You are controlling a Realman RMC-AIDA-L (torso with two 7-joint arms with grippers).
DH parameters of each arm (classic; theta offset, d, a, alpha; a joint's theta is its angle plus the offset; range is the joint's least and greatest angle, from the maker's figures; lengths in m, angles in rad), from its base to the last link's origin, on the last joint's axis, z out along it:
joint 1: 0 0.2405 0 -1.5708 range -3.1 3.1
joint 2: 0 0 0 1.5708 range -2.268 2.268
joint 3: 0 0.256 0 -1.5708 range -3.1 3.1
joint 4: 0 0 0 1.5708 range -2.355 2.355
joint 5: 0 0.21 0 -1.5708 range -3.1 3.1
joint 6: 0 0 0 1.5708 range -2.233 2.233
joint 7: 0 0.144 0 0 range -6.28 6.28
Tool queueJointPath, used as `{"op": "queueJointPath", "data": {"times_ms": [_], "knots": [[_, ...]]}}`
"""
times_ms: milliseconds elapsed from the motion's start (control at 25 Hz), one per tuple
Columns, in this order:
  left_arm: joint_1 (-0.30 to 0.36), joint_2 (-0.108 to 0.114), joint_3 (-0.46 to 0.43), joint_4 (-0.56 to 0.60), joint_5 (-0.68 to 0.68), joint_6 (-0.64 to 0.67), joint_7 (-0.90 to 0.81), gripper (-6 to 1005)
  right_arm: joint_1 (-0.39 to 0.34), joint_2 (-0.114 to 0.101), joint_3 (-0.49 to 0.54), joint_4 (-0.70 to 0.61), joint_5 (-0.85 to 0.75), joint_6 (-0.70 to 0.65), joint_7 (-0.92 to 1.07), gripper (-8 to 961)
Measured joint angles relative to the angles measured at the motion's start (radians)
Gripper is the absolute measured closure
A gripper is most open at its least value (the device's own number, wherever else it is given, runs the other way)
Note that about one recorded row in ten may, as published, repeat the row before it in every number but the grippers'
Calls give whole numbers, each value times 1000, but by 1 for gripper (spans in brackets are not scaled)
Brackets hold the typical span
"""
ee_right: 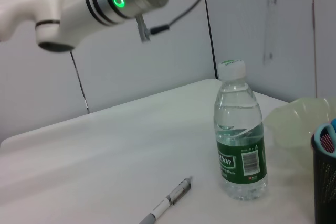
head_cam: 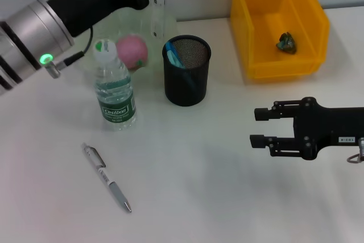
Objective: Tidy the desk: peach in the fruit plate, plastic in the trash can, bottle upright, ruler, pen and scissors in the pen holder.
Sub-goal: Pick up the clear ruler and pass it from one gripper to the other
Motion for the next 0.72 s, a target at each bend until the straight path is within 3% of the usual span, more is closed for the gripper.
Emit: {"op": "queueJointPath", "data": {"times_ms": [40, 200, 240, 400, 440, 720], "knots": [[-19, -2, 61, -95, -148, -11, 160, 590, 3, 1, 0, 3, 0, 5, 0, 418], [-34, -2, 112, -147, -246, -12, 263, 588, 10, 1, -1, 15, -1, 10, 0, 419], [-44, -3, 187, -197, -381, -12, 403, 588, 14, 1, -1, 21, -1, 12, 1, 420], [-52, -4, 290, -244, -552, -11, 577, 587, 14, 1, -5, 25, -1, 19, 1, 421], [-59, -4, 357, -269, -665, -8, 687, 587, 16, 2, -8, 30, -1, 23, 1, 422], [-72, -4, 482, -326, -867, -9, 846, 585, 36, 4, -8, 66, -1, 26, 1, 424]]}}
